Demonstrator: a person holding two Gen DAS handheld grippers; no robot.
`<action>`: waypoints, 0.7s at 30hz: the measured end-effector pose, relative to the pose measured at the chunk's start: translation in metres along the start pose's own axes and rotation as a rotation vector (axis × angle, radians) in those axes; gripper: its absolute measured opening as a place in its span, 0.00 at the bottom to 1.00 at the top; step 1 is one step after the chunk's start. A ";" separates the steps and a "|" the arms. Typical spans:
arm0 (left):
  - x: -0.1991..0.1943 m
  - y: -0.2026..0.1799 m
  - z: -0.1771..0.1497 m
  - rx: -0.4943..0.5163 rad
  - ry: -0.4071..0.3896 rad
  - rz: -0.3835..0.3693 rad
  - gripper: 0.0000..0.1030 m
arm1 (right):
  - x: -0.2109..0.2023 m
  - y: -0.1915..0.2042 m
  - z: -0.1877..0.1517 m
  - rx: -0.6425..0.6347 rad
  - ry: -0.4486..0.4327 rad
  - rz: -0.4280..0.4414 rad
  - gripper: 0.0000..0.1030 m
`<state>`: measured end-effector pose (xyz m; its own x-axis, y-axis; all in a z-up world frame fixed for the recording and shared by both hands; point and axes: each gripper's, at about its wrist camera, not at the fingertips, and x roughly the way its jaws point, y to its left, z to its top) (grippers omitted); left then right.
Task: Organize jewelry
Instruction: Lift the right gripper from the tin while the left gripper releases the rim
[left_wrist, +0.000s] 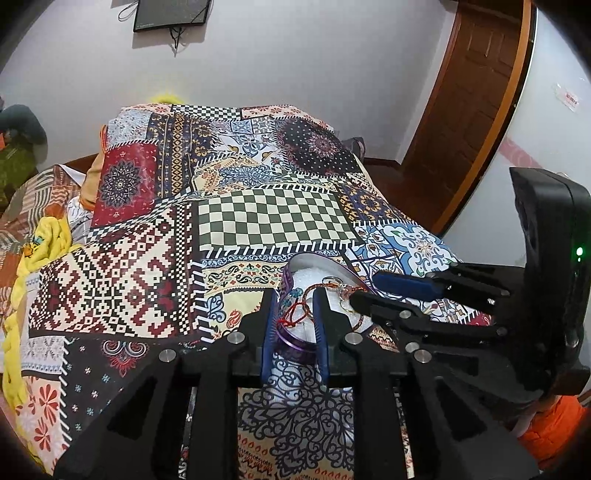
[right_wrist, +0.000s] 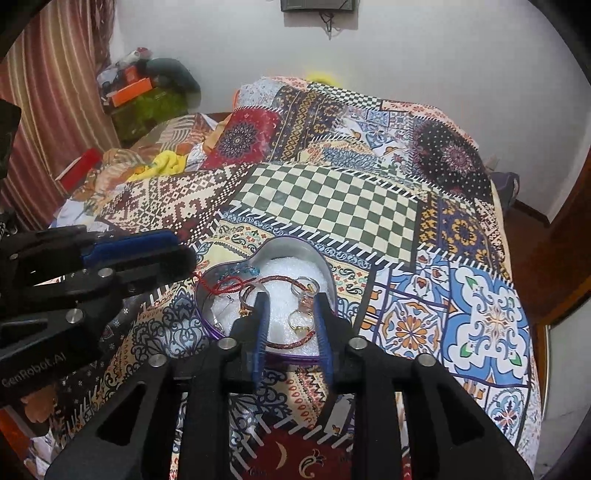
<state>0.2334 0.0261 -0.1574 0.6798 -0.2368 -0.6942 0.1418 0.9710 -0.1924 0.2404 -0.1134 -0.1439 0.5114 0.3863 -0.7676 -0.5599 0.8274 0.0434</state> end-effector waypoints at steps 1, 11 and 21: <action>-0.002 0.000 0.000 0.000 -0.001 0.001 0.18 | -0.002 -0.001 0.000 0.004 -0.003 -0.001 0.24; -0.023 -0.009 -0.008 0.032 0.006 0.032 0.22 | -0.032 -0.003 -0.007 0.036 -0.033 -0.015 0.24; -0.053 -0.022 -0.019 0.061 -0.011 0.048 0.37 | -0.061 -0.002 -0.020 0.073 -0.065 -0.007 0.25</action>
<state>0.1811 0.0171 -0.1298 0.6949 -0.1903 -0.6934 0.1528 0.9814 -0.1163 0.1973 -0.1468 -0.1103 0.5577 0.4037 -0.7253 -0.5079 0.8571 0.0865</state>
